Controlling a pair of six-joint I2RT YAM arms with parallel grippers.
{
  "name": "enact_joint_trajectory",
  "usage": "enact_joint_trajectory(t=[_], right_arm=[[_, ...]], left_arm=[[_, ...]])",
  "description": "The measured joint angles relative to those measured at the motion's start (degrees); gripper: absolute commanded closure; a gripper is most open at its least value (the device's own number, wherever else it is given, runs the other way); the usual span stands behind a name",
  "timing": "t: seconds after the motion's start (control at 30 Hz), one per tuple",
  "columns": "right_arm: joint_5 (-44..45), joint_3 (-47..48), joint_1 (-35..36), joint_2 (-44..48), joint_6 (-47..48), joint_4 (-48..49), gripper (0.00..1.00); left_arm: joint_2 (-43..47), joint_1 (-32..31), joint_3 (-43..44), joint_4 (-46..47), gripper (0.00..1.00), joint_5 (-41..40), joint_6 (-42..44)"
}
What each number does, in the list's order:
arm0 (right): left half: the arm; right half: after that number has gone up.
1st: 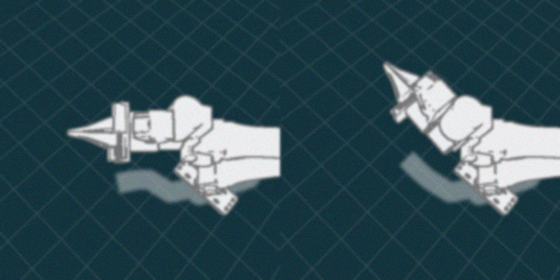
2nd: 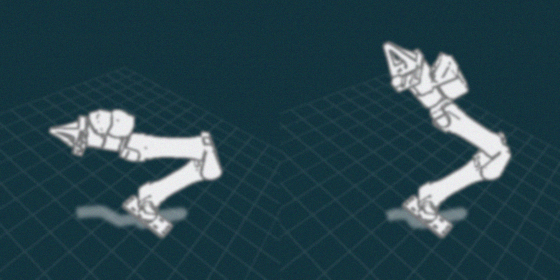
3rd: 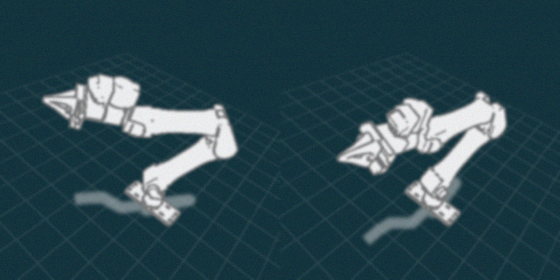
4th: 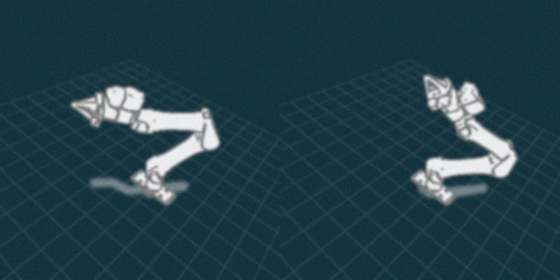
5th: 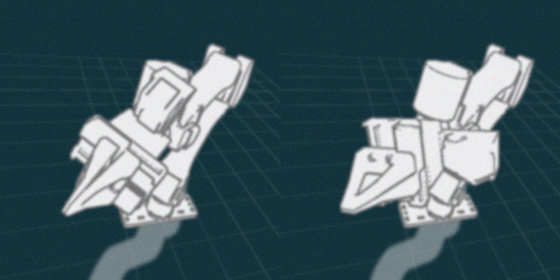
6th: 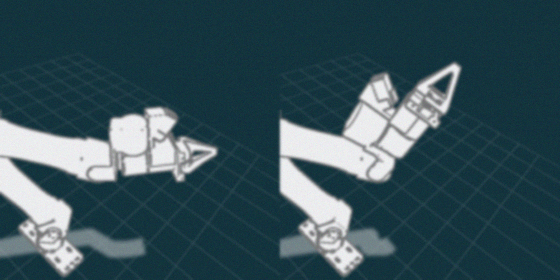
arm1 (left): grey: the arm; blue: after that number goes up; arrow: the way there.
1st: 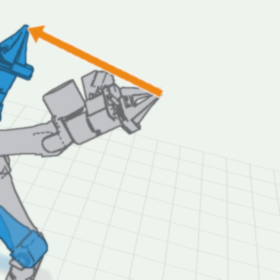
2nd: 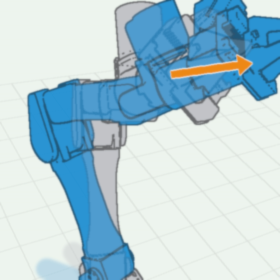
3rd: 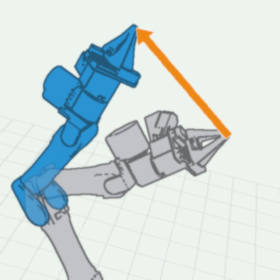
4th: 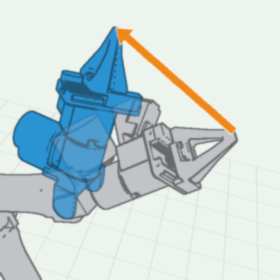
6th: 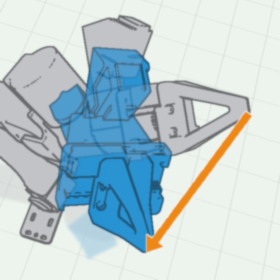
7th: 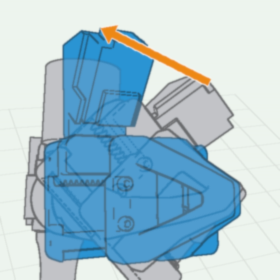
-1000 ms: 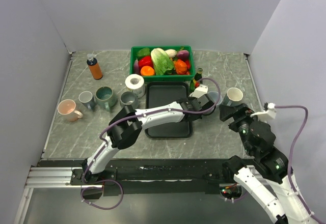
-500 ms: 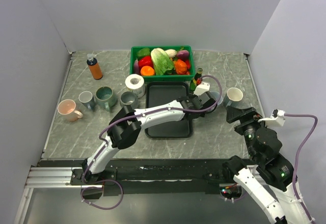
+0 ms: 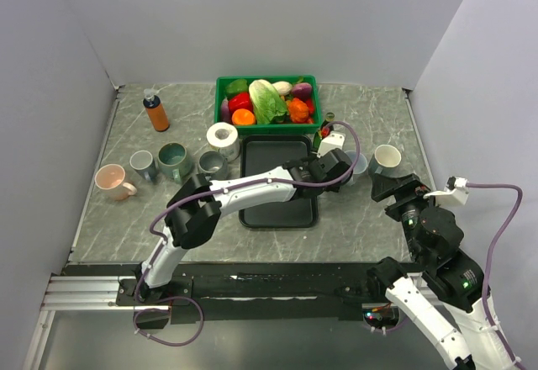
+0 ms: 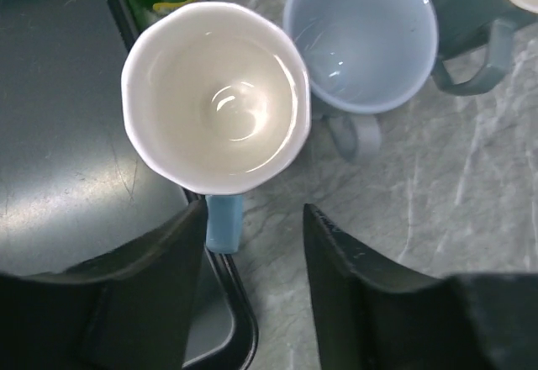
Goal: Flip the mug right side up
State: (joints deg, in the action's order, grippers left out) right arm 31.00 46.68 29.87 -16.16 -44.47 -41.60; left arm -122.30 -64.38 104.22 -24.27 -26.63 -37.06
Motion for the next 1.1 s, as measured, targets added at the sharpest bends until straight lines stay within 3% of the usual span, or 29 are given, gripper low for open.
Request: enact_joint_trajectory(t=[0.37,0.63,0.9,1.1], right_arm=[[-0.4,0.0,0.0,0.0,0.4,0.0,0.06],[-0.7,0.0,0.0,-0.2,0.6,0.0,0.06],[-0.6,0.0,0.0,-0.2,0.8,0.0,0.06],[-0.7,0.0,0.0,-0.2,0.9,0.0,0.06]], left_arm=[[0.3,0.0,0.0,-0.6,0.43,-0.3,-0.3],[0.3,0.1,0.0,-0.6,0.57,-0.5,-1.0],[0.2,1.3,-1.8,-0.7,0.54,0.5,-1.8],[-0.3,1.9,-2.2,-0.4,0.64,1.2,-2.8]])
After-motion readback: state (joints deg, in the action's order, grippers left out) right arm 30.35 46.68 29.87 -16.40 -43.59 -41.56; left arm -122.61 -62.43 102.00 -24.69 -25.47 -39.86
